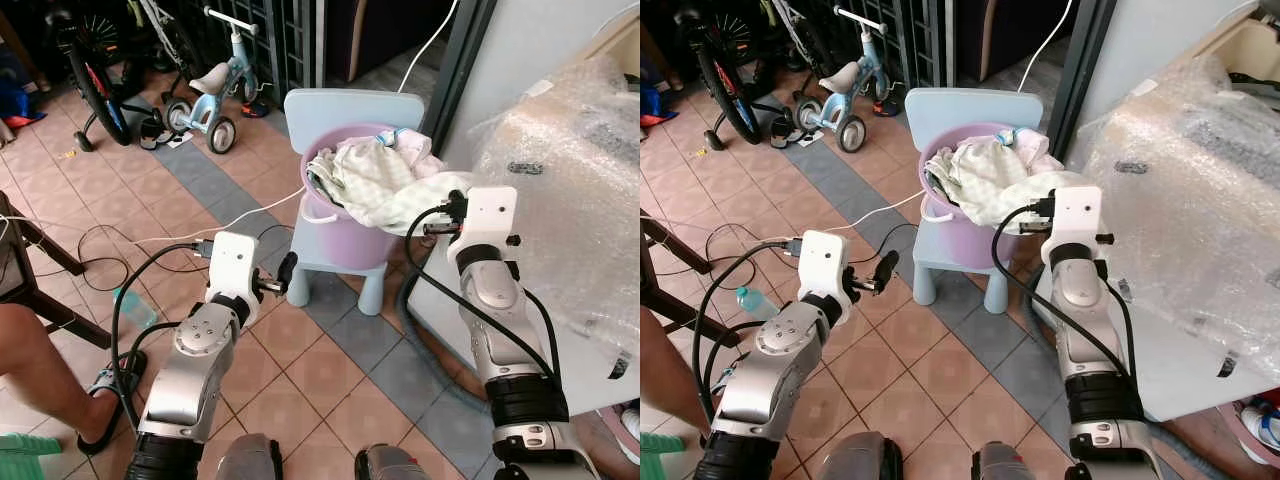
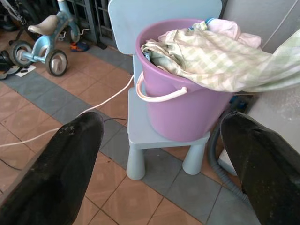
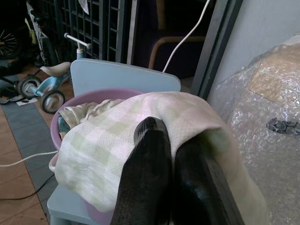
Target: Clothes washing
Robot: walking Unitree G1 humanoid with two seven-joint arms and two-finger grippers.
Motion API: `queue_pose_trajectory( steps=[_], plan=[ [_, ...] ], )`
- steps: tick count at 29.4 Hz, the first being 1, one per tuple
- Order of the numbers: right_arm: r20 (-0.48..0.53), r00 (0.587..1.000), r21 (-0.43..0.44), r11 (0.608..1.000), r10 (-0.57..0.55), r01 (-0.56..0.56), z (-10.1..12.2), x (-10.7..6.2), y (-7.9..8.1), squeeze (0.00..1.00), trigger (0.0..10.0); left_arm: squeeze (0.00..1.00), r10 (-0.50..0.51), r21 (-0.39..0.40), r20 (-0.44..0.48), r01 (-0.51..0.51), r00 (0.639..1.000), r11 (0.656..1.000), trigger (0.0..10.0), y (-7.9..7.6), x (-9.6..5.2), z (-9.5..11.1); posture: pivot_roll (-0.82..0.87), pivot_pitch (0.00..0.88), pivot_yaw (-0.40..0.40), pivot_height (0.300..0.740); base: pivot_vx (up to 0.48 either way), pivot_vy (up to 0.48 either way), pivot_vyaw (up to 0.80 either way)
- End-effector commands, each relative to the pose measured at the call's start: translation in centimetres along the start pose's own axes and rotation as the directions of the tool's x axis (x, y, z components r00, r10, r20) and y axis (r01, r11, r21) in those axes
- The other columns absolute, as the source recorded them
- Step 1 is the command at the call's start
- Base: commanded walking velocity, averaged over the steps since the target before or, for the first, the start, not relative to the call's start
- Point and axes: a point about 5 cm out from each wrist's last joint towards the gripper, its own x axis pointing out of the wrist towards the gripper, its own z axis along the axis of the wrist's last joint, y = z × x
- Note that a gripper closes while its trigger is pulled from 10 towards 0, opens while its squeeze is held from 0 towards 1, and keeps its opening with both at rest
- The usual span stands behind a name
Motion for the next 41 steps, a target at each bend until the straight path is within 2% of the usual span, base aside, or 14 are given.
queue_pose_trajectory(
  steps=[1, 6, 12, 21, 28, 30, 32, 33, 35, 37, 38, 39, 40, 41],
  plan=[
    [0.018, 1.000, 0.001, 1.000, -0.005, 0.005, 0.3, -0.1, -0.1, 0.00, 10.0, 0.00, 0.016, -0.012, 0.001, -0.016, 1.000, 1.000, 10.0, 0.3, -0.1, 0.0, -0.06, 0.066, 0.032, 0.740, 0.349, 0.000, 0.00],
    [0.015, 1.000, 0.003, 1.000, -0.017, 0.017, -0.1, -0.5, -0.2, 0.00, 10.0, 0.00, 0.025, -0.027, 0.000, -0.025, 1.000, 0.999, 10.0, 0.4, -0.3, -0.3, -0.06, 0.066, 0.034, 0.740, 0.418, 0.000, 0.00],
    [0.032, 0.998, -0.016, 0.998, -0.060, 0.061, 0.4, 0.1, -1.4, 0.00, 10.0, 0.00, 0.021, -0.028, 0.011, -0.021, 1.000, 0.999, 10.0, 0.4, 0.0, 0.0, -0.07, 0.063, 0.040, 0.740, 0.476, 0.000, 0.00],
    [0.066, 0.987, -0.046, 0.988, -0.146, 0.149, 1.5, 1.2, -4.3, 0.00, 10.0, 0.00, 0.055, -0.037, -0.001, -0.055, 0.999, 0.998, 10.0, 0.5, 0.1, -0.1, -0.07, 0.059, 0.043, 0.740, 0.447, 0.000, 0.00],
    [0.095, 0.976, -0.047, 0.978, -0.198, 0.203, 2.5, 2.0, -6.1, 0.00, 10.0, 0.00, 0.020, -0.048, 0.007, -0.019, 1.000, 0.999, 10.0, -0.1, 0.1, -0.1, -0.07, 0.056, 0.043, 0.740, 0.000, 0.000, 0.00],
    [0.136, 0.964, -0.061, 0.970, -0.227, 0.237, 3.4, 2.3, -6.8, 0.00, 10.0, 0.00, 0.017, -0.052, 0.010, -0.017, 1.000, 0.999, 10.0, -0.2, 0.1, -0.1, -0.06, 0.053, 0.043, 0.740, 0.000, 0.000, 0.00],
    [0.214, 0.933, -0.117, 0.940, -0.291, 0.320, 5.3, 2.7, -8.7, 0.00, 10.0, 0.00, 0.020, -0.049, 0.010, -0.020, 1.000, 0.999, 10.0, -0.2, 0.2, -0.1, -0.06, 0.050, 0.047, 0.740, 0.000, 0.000, 0.00],
    [0.240, 0.905, -0.126, 0.913, -0.351, 0.388, 6.4, 3.0, -10.3, 0.00, 10.0, 0.00, 0.020, -0.048, 0.009, -0.020, 1.000, 0.999, 10.0, -0.1, 0.2, 0.0, -0.06, 0.050, 0.047, 0.740, 0.000, 0.000, 0.00],
    [0.254, 0.878, -0.120, 0.887, -0.406, 0.445, 7.3, 3.3, -11.8, 0.00, 10.0, 0.00, 0.020, -0.048, 0.010, -0.019, 1.000, 0.999, 10.0, -0.1, 0.2, 0.0, -0.06, 0.050, 0.047, 0.740, 0.000, 0.000, 0.00],
    [0.250, 0.826, -0.073, 0.841, -0.505, 0.536, 8.5, 3.5, -14.4, 0.00, 10.0, 0.00, 0.019, -0.046, 0.012, -0.019, 1.000, 0.999, 10.0, -0.1, 0.3, 0.1, -0.06, 0.049, 0.051, 0.740, 0.000, 0.000, 0.00],
    [0.216, 0.764, -0.004, 0.782, -0.608, 0.624, 9.5, 3.4, -17.2, 0.00, 10.0, 0.00, 0.020, -0.044, 0.017, -0.019, 1.000, 0.999, 10.0, 0.0, 0.4, 0.2, -0.06, 0.049, 0.051, 0.740, 0.000, 0.000, 0.00],
    [0.216, 0.764, -0.004, 0.782, -0.608, 0.624, 9.5, 3.4, -17.2, 0.00, 10.0, 0.00, 0.020, -0.044, 0.017, -0.019, 1.000, 0.999, 10.0, 0.0, 0.4, 0.2, -0.06, 0.049, 0.051, 0.740, 0.000, 0.000, 0.00],
    [0.195, 0.716, 0.052, 0.736, -0.670, 0.674, 10.2, 3.1, -19.2, 0.00, 10.0, 0.00, 0.020, -0.046, 0.027, -0.019, 0.999, 0.999, 10.0, 0.0, 0.5, 0.3, -0.06, 0.047, 0.050, 0.740, 0.000, 0.000, 0.00],
    [0.200, 0.695, 0.052, 0.716, -0.691, 0.696, 10.6, 2.9, -20.2, 0.00, 10.0, 0.00, 0.019, -0.044, 0.028, -0.018, 0.999, 0.999, 10.0, 0.0, 0.5, 0.3, -0.06, 0.048, 0.049, 0.740, 0.000, 0.000, 0.00]
  ],
)
